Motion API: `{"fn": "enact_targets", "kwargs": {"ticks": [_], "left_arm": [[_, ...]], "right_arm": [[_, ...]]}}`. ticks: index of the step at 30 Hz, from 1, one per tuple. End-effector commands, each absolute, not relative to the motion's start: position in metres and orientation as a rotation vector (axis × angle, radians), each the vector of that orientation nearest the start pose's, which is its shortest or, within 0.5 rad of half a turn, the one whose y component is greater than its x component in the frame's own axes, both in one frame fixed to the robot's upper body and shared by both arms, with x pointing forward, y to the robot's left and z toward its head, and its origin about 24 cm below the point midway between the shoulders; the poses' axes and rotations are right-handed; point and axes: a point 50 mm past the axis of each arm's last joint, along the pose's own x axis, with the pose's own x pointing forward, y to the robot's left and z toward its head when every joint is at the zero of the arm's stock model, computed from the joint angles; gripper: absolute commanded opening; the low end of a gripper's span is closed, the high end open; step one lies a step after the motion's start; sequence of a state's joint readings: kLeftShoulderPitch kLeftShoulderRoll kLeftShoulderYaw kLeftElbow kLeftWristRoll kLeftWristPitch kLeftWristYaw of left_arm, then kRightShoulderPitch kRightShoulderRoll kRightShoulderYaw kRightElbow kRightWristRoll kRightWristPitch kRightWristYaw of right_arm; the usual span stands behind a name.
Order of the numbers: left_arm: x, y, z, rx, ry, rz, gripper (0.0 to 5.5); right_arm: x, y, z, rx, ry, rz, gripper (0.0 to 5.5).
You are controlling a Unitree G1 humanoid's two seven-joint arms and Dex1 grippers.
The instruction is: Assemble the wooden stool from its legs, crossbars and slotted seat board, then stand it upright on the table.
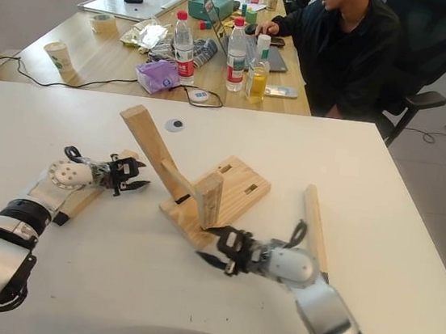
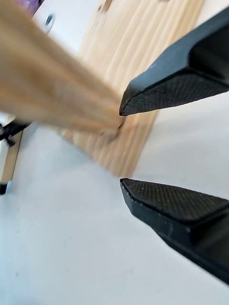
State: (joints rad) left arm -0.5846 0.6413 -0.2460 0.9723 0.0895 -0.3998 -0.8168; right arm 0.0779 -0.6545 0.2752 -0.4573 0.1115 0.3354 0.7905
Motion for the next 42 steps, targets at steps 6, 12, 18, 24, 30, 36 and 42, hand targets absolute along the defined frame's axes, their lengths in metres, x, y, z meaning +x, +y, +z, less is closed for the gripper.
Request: {"fn": "enact_targets", "kwargs": {"ticks": [6, 12, 18, 24, 30, 36, 42], "left_arm": [[0.255, 0.233, 0.104, 0.315, 0.434, -1.35, 2.36], [0.234, 0.206, 0.06, 0.568, 0.594, -1.405, 2.36], [0.237, 0.179, 0.027, 0.701, 0.537, -1.404, 2.36], [0.241, 0.202, 0.021, 0.81, 0.564, -1.37, 2.36], [0.273, 0.227, 0.032, 0.933, 0.523, -1.31, 2.36], [0.317, 0.218, 0.048, 0.964, 0.243, -1.037, 2.36], [0.347, 0.248, 0.08, 0.965, 0.132, -0.661, 2.36]], "right_arm": [[0.289, -0.222, 0.11, -0.569, 0.175, 0.547, 2.45], [0.345, -0.216, 0.066, -0.641, 0.323, 0.44, 2.45], [0.346, -0.191, 0.016, -0.65, 0.438, 0.587, 2.45], [0.328, -0.182, 0.007, -0.639, 0.403, 0.867, 2.45], [0.289, -0.159, 0.014, -0.617, 0.255, 1.227, 2.45], [0.227, -0.127, 0.036, -0.432, 0.168, 1.363, 2.45], [0.214, -0.162, 0.059, -0.46, 0.216, 1.22, 2.45]]}}
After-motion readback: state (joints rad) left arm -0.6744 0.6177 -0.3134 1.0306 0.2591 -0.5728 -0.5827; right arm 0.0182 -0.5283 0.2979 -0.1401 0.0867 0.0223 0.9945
